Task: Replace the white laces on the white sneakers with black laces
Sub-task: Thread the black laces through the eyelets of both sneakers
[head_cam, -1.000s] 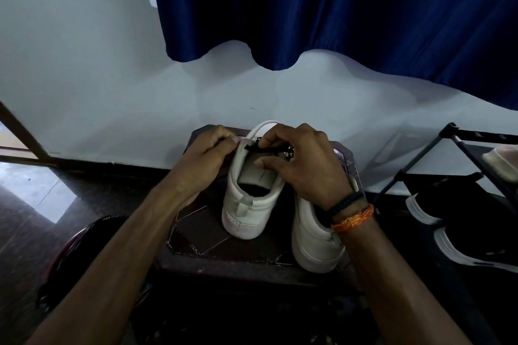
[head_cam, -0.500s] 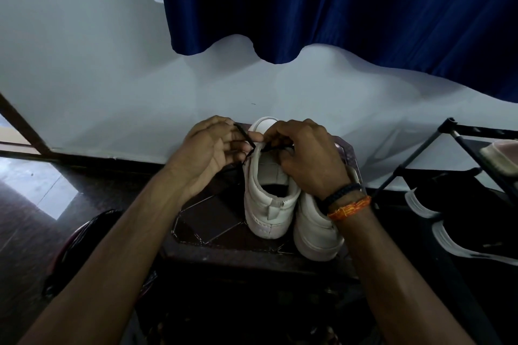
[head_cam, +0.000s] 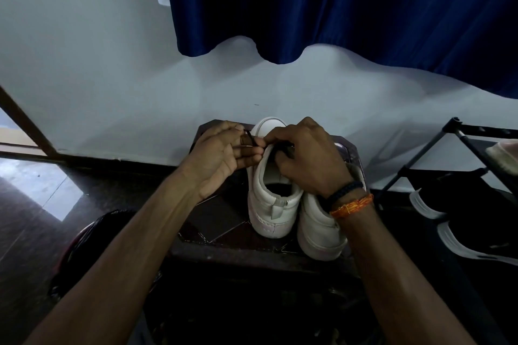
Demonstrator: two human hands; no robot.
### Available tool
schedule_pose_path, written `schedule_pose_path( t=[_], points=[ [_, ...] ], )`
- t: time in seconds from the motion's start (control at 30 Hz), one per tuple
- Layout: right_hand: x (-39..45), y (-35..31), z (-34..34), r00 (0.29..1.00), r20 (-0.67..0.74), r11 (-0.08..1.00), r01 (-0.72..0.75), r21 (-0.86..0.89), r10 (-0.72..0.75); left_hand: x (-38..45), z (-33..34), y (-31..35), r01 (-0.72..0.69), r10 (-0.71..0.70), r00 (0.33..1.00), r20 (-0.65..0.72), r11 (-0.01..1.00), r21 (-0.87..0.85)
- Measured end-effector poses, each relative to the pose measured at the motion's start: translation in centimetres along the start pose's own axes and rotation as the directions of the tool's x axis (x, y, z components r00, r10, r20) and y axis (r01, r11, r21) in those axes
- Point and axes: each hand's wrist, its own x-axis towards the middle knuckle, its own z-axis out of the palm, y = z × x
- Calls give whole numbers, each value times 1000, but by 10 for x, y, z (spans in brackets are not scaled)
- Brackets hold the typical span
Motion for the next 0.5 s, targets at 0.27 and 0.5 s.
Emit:
schedule_pose_path(
  t=[0.27,0.5],
  points=[
    [-1,-2,-1,1000,8,1000,-14,-12,14,1,1,-2,-38,38,999,2,998,47],
    [-1,-4,-4,1000,24,1000,-13,-17,13,1,5,0,-61,62,998,0,983,173]
  ],
)
